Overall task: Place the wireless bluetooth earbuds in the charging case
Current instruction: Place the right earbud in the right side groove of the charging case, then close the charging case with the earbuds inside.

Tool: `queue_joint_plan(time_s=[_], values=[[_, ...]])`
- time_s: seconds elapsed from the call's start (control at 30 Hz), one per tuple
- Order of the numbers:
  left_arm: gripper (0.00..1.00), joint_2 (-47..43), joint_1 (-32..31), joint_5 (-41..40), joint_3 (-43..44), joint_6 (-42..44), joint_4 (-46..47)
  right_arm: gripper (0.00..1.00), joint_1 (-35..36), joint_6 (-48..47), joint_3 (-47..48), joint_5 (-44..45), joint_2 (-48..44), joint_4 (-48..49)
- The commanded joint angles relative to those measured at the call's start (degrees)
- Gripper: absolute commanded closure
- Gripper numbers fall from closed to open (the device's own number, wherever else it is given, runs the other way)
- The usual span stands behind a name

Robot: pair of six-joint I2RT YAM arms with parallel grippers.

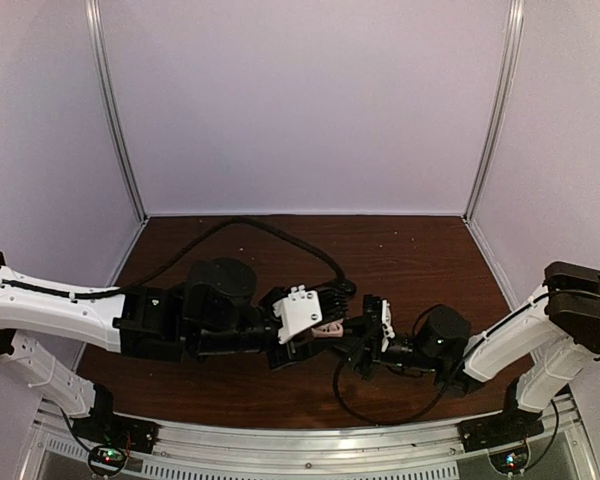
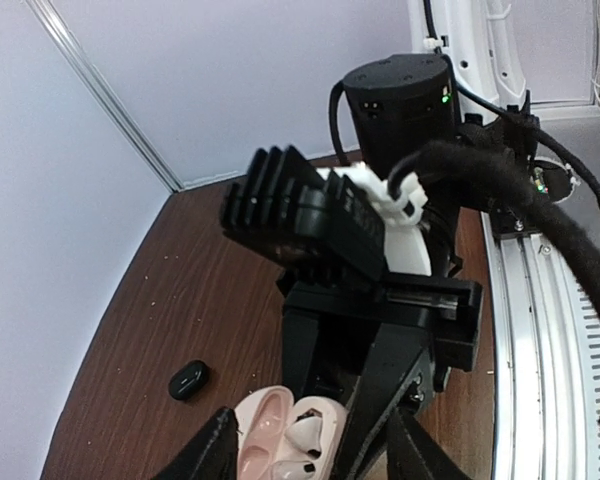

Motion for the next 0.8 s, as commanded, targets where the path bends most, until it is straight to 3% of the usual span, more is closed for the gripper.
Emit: queue_joint_plan(time_s=[0.0, 0.37, 0.77], values=[[0.49, -4.23, -0.03, 0.7, -1.06, -0.02, 3.12, 1.0, 0.3, 0.62, -1.14, -1.18, 0.77, 2.44], [0.49, -10.4, 3.44, -1.66, -3.79, -7.76, 1.91, 1.0, 0.3, 0.81, -3.59, -6.59, -2.16, 2.07], [0.46, -9.37, 9.79, 5.85, -7.56, -16.0, 3.42, 1.0, 0.39, 0.52, -4.64, -13.0, -9.59, -5.96]])
